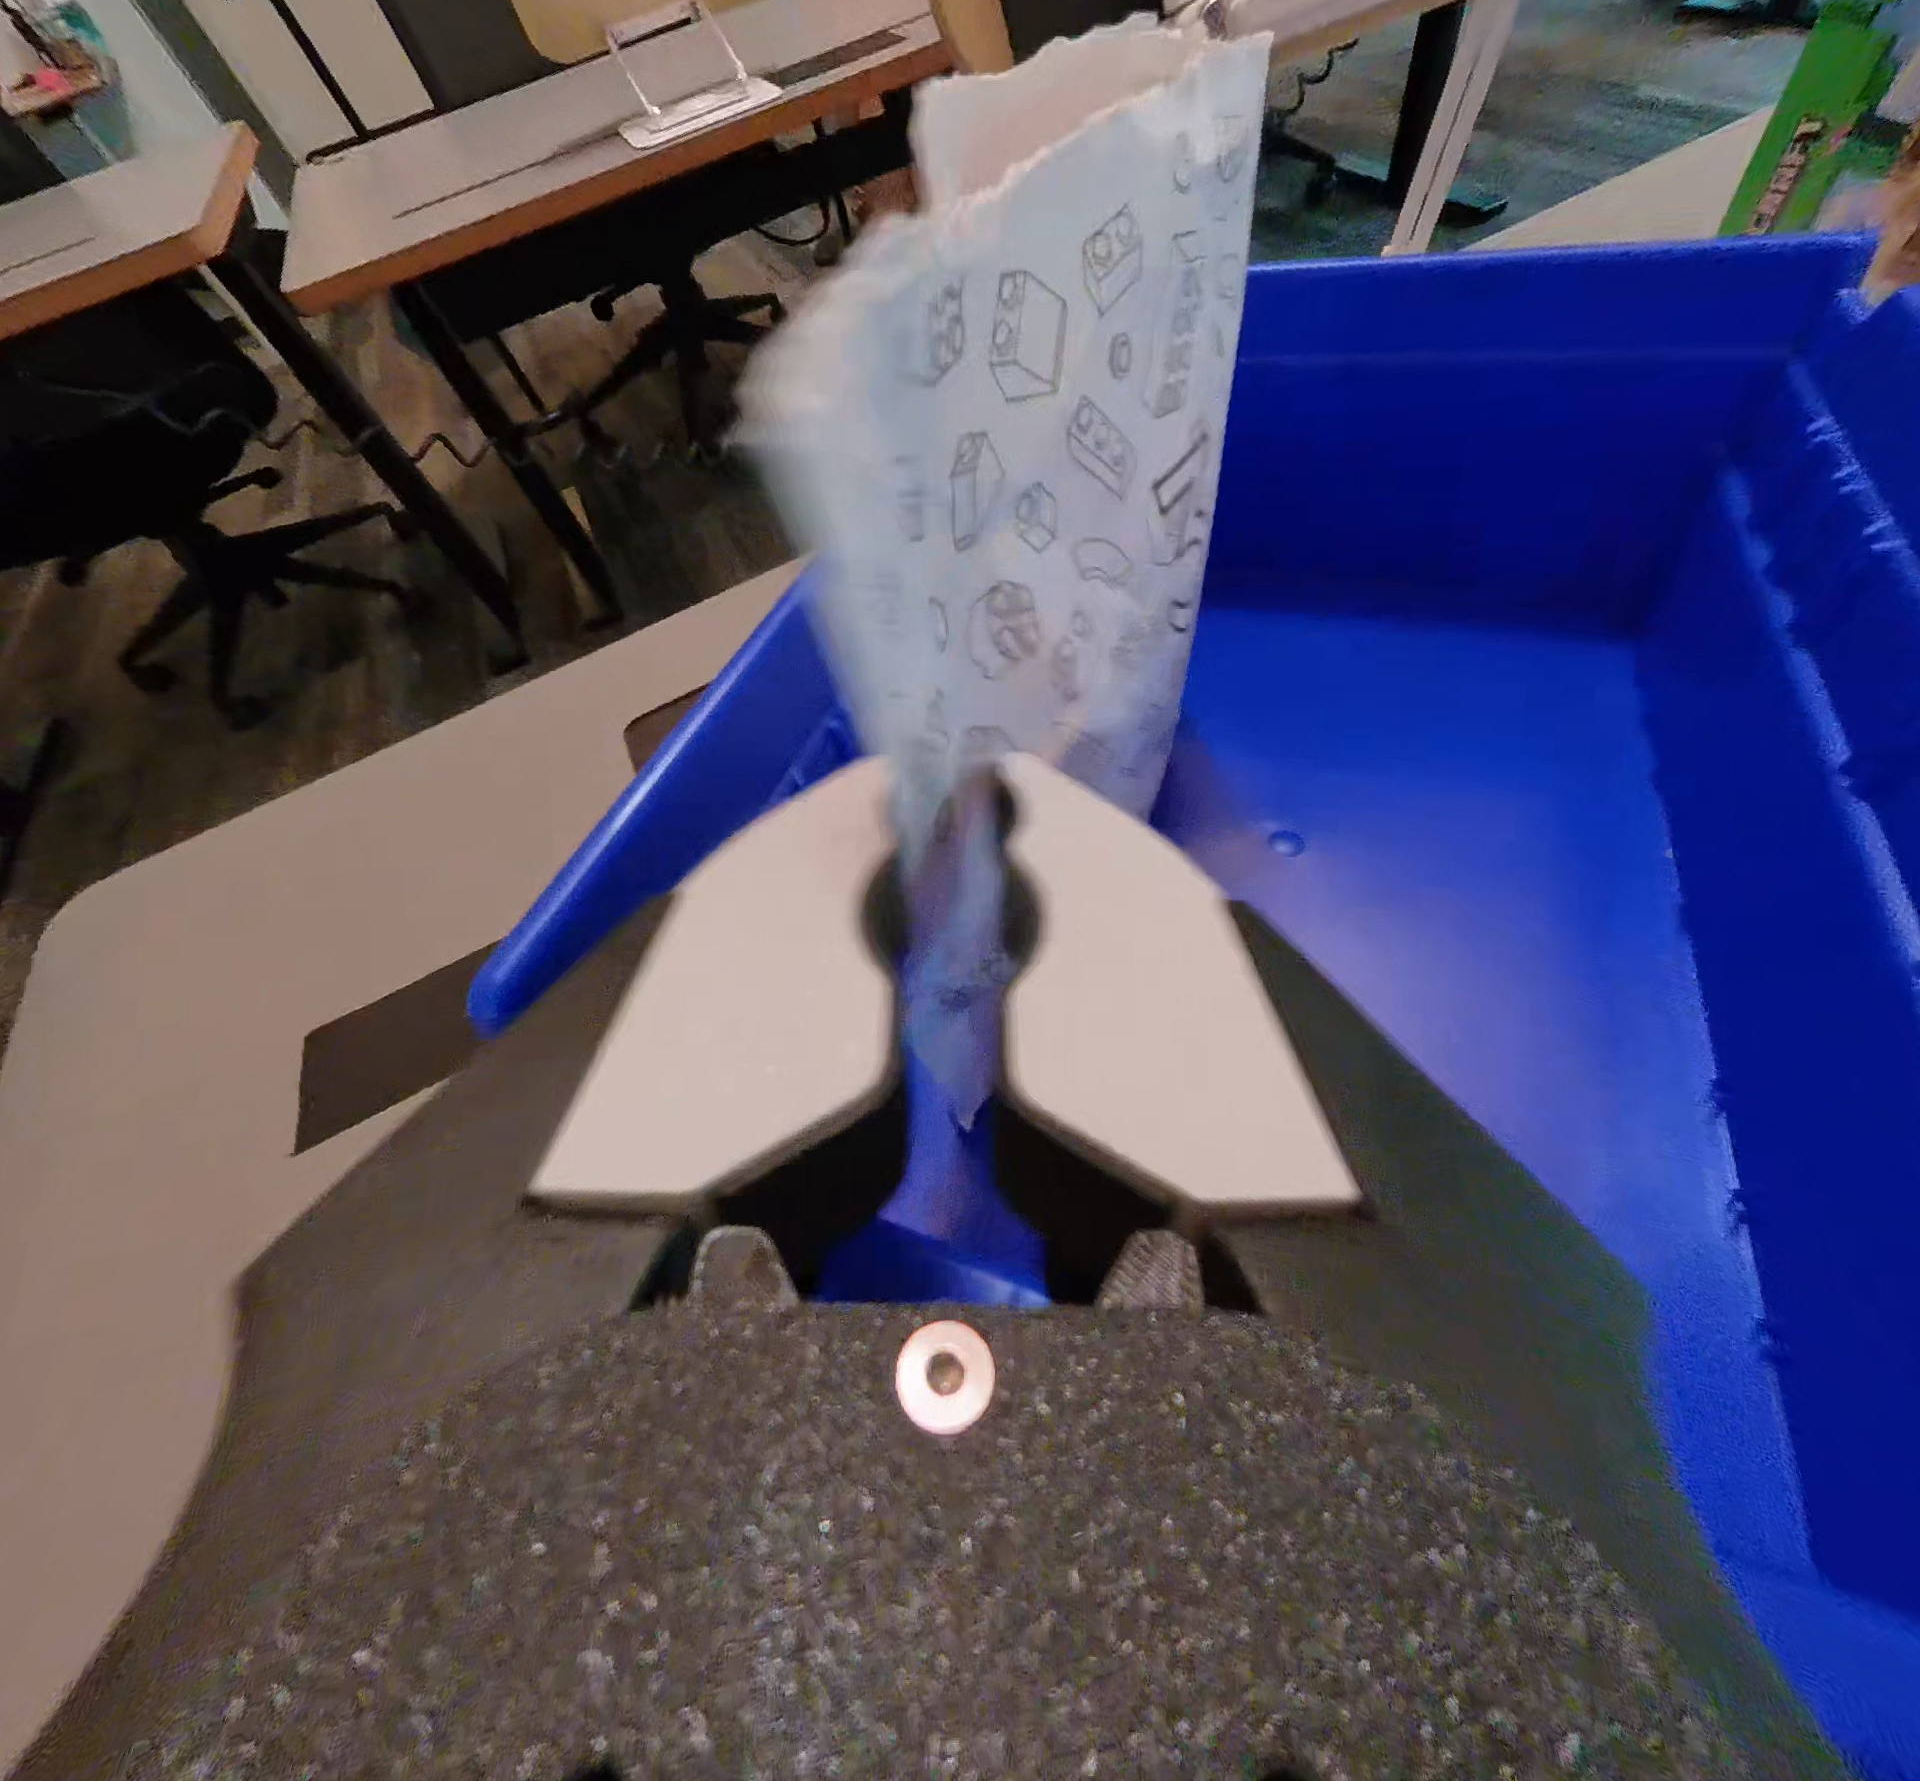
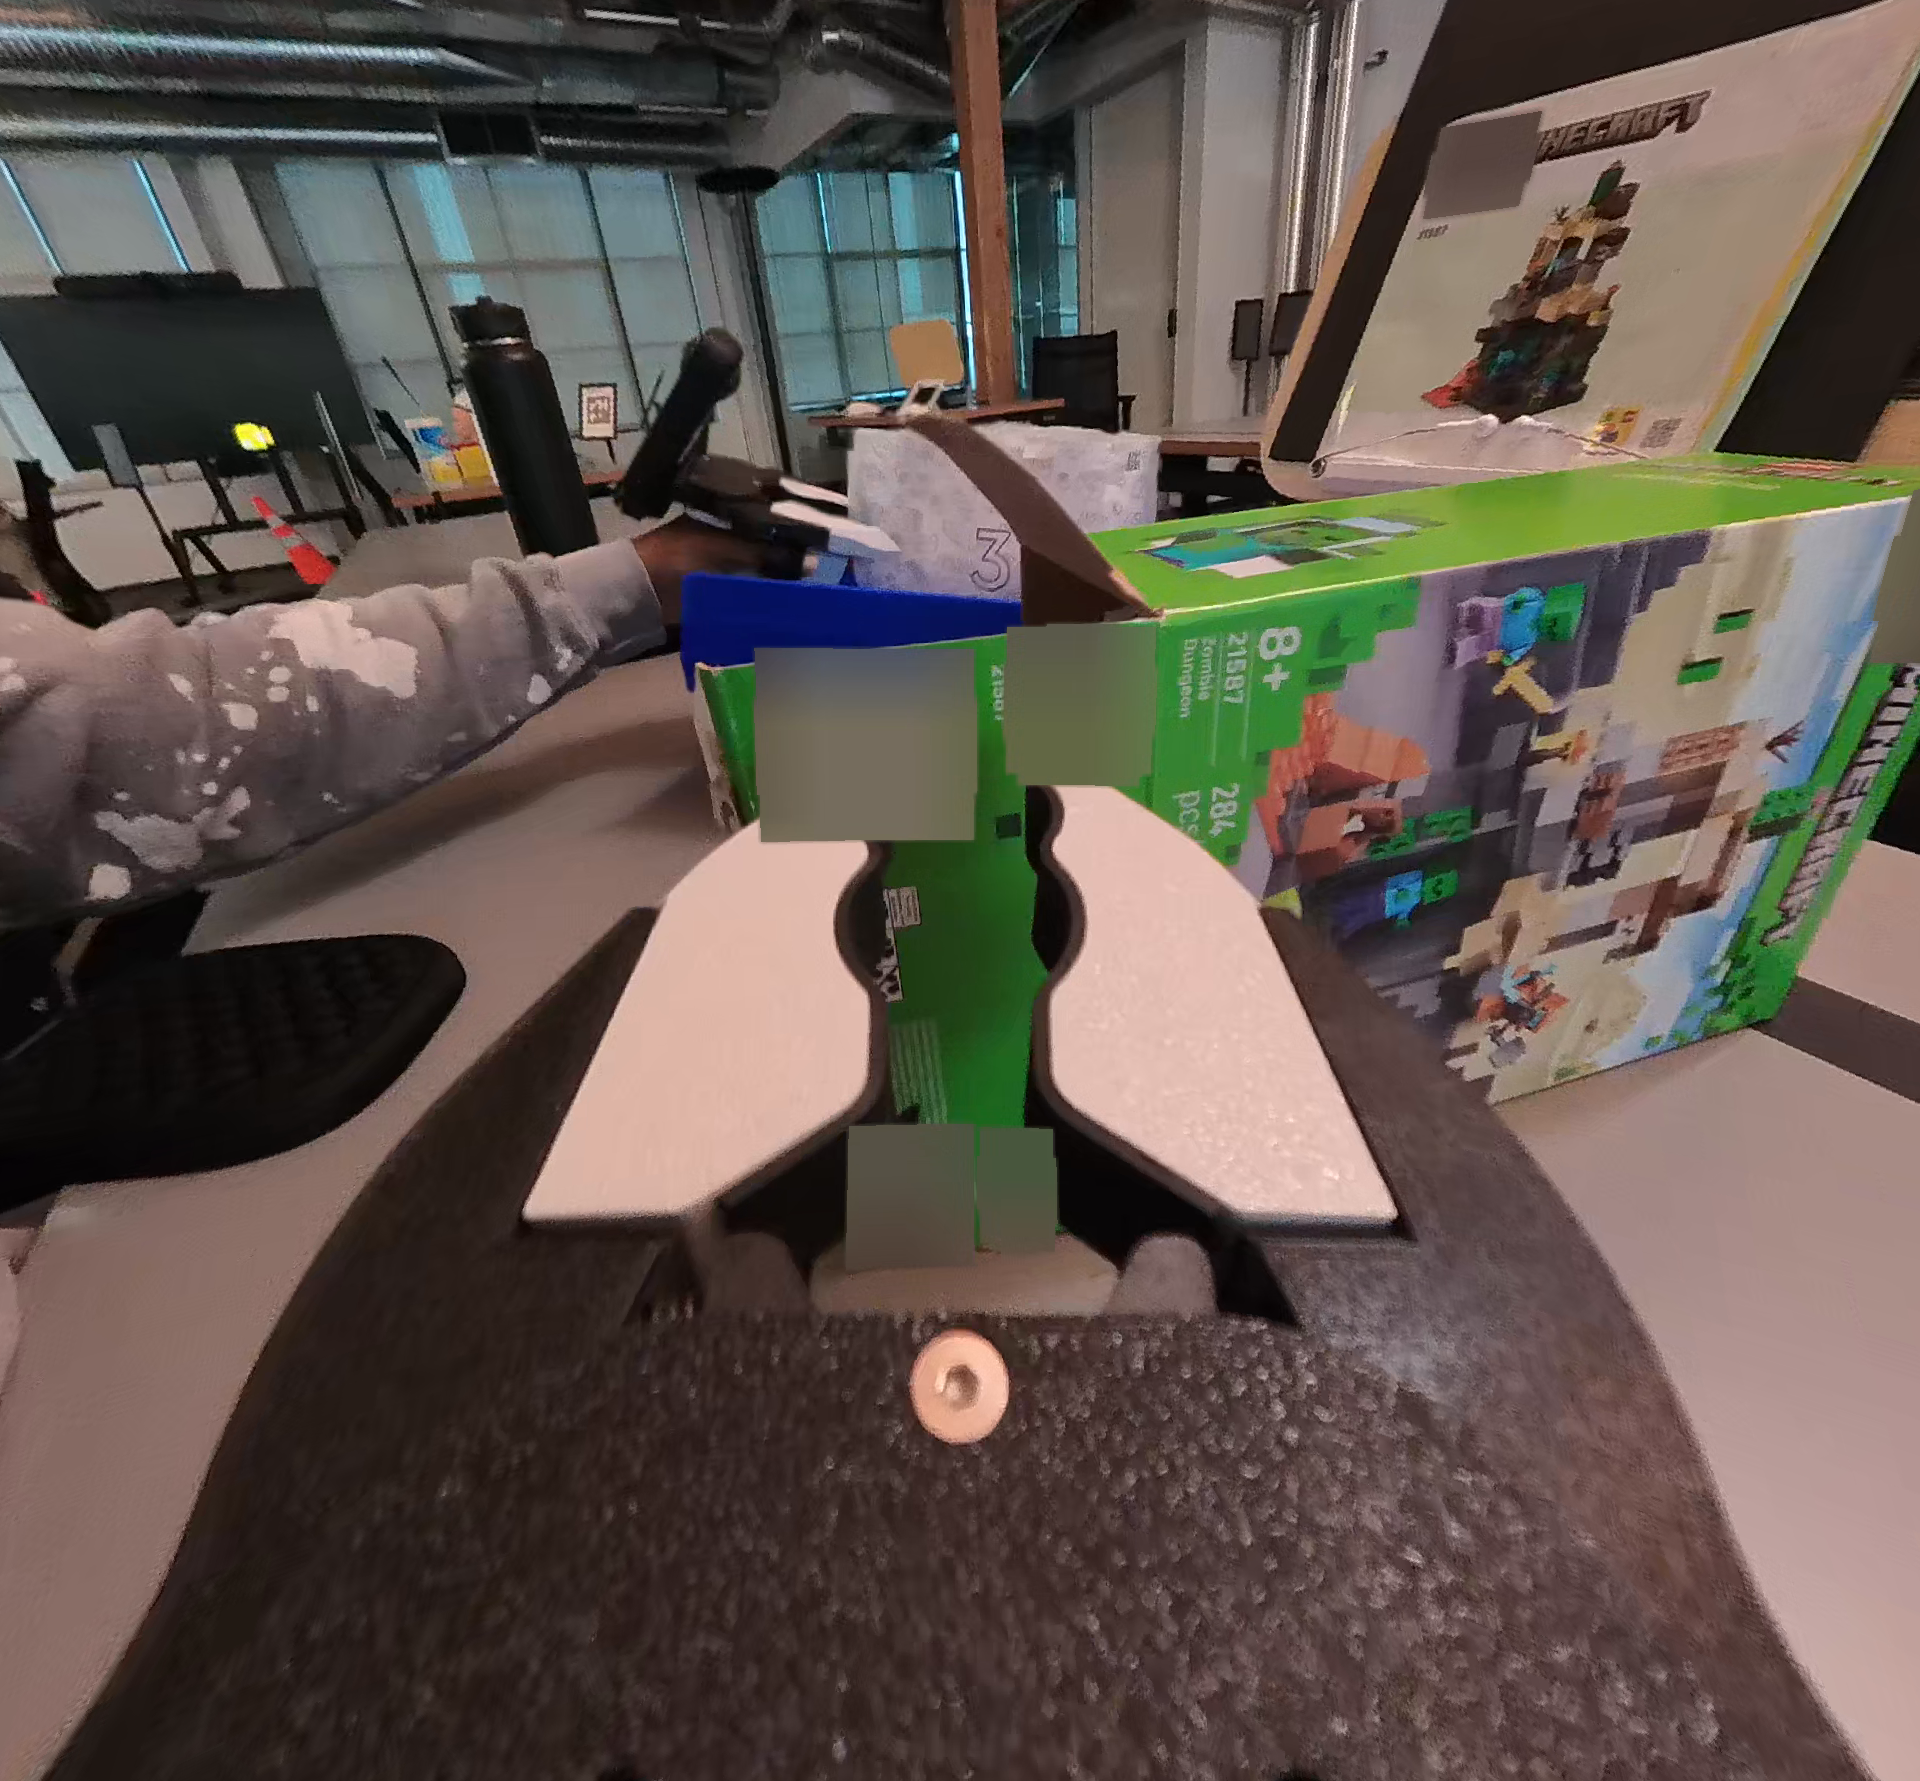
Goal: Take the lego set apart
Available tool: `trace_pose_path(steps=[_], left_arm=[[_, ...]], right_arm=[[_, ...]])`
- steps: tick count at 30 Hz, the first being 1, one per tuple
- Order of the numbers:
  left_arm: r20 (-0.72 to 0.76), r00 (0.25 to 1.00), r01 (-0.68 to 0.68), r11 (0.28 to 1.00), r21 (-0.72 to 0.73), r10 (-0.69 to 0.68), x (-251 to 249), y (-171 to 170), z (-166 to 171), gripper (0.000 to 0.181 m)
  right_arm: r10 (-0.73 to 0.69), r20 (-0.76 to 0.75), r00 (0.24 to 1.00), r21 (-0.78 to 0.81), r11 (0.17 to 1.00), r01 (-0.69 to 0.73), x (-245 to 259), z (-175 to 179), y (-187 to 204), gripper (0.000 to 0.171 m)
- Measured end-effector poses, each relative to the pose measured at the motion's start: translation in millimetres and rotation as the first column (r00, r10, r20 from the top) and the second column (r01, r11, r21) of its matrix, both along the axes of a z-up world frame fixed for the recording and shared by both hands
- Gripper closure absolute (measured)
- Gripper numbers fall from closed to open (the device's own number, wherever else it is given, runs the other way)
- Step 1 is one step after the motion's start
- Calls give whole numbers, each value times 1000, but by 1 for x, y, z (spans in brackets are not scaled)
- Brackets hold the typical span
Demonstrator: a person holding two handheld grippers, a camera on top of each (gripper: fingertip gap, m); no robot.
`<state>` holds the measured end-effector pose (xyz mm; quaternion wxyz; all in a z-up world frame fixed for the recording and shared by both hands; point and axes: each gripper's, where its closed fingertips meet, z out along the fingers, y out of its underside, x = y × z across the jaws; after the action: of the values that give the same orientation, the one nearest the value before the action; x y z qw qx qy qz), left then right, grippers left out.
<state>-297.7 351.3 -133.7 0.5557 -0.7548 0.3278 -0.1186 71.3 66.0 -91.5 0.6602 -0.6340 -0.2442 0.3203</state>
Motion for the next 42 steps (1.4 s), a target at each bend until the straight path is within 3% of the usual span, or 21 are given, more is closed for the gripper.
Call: trace_pose_path(steps=[1, 6, 12, 18, 22, 27, 32, 37, 42], left_arm=[[10, 1000, 1, 1000, -16, -1, 3, -1, 1, 181], [26, 999, -27, 999, 42, 26, 12, -10, 22, 181], [84, 996, -22, 994, 106, 13, 23, -43, 73, 181], [157, 986, 30, 977, 212, -64, 42, -97, 142, 181], [159, 976, 107, 961, 256, -152, 67, -147, 163, 181], [258, 923, 240, 950, 198, -286, 99, -211, 161, 180], [389, 845, 361, 928, 90, -367, 122, -267, 134, 180], [449, 807, 376, 920, 112, -384, 123, -303, 108, 180], [402, 833, 328, 924, 194, -380, 119, -324, 79, 181]], right_arm=[[-5, 12, 1000, -3, 1000, 5, -1, -2, 0, 147], [-56, 68, 996, -20, 998, 57, 1, -8, 4, 147], [-130, 149, 980, -86, 986, 144, 3, -20, 4, 149], [-243, 260, 934, -166, 942, 291, 3, -37, -19, 154], [-259, 278, 925, -214, 922, 322, -5, -48, -42, 154], [-268, 291, 918, -206, 920, 334, -12, -52, -67, 153], [-210, 248, 946, -192, 946, 261, -28, -43, -92, 153], [-146, 236, 961, -123, 976, 179, -66, -23, -113, 160], [-131, 219, 967, -135, 977, 163, -116, -19, -122, 171]])
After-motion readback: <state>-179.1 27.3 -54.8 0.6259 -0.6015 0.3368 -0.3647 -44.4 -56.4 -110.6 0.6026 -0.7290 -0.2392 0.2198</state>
